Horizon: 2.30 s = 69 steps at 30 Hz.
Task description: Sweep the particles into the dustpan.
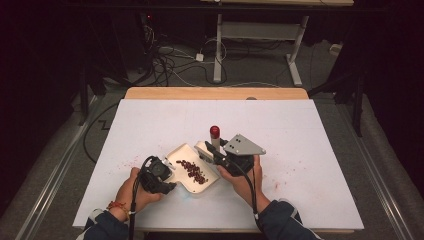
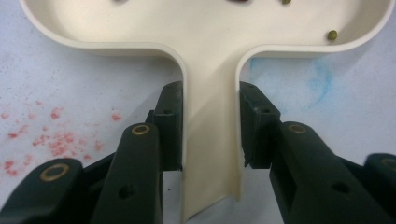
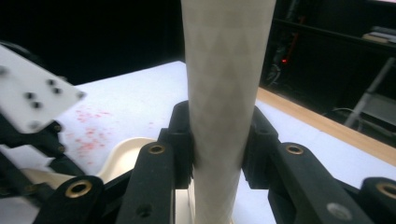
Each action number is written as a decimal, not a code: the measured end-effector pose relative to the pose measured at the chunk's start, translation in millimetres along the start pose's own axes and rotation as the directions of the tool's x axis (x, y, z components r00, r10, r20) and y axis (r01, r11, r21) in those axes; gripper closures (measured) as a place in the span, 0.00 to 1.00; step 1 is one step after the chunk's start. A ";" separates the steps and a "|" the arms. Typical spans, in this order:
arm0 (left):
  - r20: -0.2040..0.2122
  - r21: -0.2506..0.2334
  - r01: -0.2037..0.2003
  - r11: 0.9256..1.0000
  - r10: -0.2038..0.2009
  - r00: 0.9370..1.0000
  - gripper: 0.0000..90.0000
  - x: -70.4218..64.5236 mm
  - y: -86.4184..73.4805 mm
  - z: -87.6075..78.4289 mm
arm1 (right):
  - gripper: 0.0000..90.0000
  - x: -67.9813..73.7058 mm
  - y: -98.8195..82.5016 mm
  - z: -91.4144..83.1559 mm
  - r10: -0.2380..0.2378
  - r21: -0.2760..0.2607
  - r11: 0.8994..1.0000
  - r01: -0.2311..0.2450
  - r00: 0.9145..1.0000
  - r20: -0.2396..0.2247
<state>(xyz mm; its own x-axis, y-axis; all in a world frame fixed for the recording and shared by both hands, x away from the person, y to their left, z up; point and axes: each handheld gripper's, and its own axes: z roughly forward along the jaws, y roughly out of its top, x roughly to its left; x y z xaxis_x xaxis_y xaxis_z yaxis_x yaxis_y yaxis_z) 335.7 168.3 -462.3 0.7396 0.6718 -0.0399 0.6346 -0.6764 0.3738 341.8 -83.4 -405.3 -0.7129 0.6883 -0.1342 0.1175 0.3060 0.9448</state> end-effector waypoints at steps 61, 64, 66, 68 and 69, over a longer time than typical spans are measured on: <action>-0.020 -0.033 0.014 0.999 -0.014 1.000 0.70 -3.4 -8.3 -0.7 | 0.78 -26.3 7.2 -25.9 -0.057 -0.010 0.998 0.056 0.998 -0.031; -0.018 -0.035 0.021 0.999 -0.022 1.000 0.70 -3.5 -8.2 0.0 | 0.78 -20.6 8.4 -7.3 -0.069 -0.004 0.998 0.069 0.997 -0.036; -0.016 -0.044 0.031 0.999 -0.032 0.999 0.71 -3.7 -8.3 0.7 | 0.78 -14.5 7.4 4.3 -0.079 0.005 0.997 0.079 0.996 -0.046; -0.015 -0.051 0.040 0.998 -0.041 0.999 0.71 -4.2 -9.0 0.7 | 0.78 -7.9 6.7 13.0 -0.078 0.012 0.997 0.079 0.995 -0.062; -0.016 -0.055 0.042 0.998 -0.043 0.999 0.71 -4.2 -9.5 0.8 | 0.78 -5.5 6.8 15.1 -0.077 0.010 0.997 0.078 0.995 -0.065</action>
<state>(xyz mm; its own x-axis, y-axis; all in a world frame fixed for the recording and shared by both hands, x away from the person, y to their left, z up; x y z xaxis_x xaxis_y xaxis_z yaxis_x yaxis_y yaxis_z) 326.8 171.6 -466.4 0.7080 0.7050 -0.0409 0.6517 -0.6299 0.4224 356.9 -75.1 -402.6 -0.7632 0.6185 -0.1867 0.0689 0.3653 0.9283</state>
